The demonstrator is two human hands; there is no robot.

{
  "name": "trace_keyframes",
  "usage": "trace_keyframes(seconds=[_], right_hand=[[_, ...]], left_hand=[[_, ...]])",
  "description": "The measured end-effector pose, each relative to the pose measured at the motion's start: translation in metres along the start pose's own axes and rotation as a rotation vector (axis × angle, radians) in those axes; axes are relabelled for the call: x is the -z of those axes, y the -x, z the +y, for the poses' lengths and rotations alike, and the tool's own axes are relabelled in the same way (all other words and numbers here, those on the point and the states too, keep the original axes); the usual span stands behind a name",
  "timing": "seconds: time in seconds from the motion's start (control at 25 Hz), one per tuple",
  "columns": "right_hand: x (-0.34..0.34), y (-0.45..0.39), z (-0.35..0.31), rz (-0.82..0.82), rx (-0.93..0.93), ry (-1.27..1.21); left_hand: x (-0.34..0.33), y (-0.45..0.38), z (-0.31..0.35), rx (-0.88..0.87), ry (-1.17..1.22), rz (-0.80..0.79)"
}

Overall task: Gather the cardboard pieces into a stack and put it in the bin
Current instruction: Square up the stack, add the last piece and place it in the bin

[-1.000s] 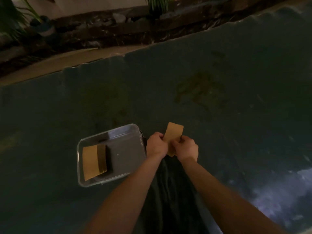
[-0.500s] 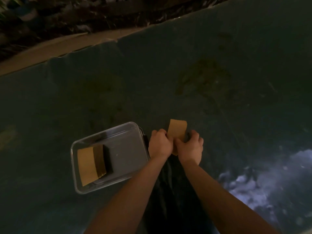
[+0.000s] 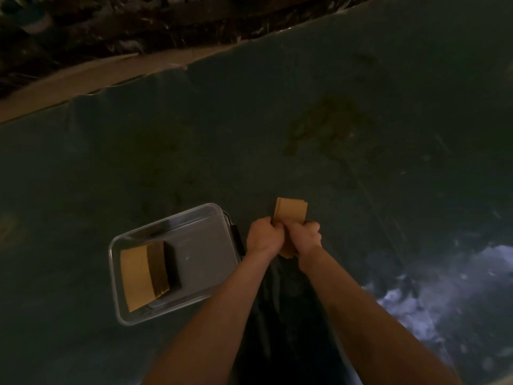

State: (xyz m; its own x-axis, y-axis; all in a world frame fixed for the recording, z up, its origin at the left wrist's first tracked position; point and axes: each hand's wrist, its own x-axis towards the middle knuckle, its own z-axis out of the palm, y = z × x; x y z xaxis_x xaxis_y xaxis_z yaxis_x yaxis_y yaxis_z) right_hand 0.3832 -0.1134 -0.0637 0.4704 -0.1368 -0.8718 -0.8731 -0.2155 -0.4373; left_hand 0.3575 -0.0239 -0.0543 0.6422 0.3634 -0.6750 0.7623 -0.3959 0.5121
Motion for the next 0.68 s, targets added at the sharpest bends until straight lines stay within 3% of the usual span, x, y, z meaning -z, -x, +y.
trace_keyframes(seconds=[0.24, 0.32, 0.48, 0.68], right_hand=[[0.014, -0.003, 0.011, -0.135, 0.03, 0.025], [0.018, 0.007, 0.021, -0.15, 0.098, 0.079], [0.017, 0.034, 0.054, -0.304, 0.201, -0.18], [0.008, 0.069, 0.074, -0.362, 0.439, -0.238]], left_hand=[[-0.002, 0.014, -0.011, -0.007, 0.211, -0.123], [-0.009, 0.026, -0.021, -0.093, 0.198, -0.071], [-0.022, 0.065, -0.049, -0.223, 0.255, 0.036], [-0.007, 0.108, -0.067, -0.361, 0.435, 0.062]])
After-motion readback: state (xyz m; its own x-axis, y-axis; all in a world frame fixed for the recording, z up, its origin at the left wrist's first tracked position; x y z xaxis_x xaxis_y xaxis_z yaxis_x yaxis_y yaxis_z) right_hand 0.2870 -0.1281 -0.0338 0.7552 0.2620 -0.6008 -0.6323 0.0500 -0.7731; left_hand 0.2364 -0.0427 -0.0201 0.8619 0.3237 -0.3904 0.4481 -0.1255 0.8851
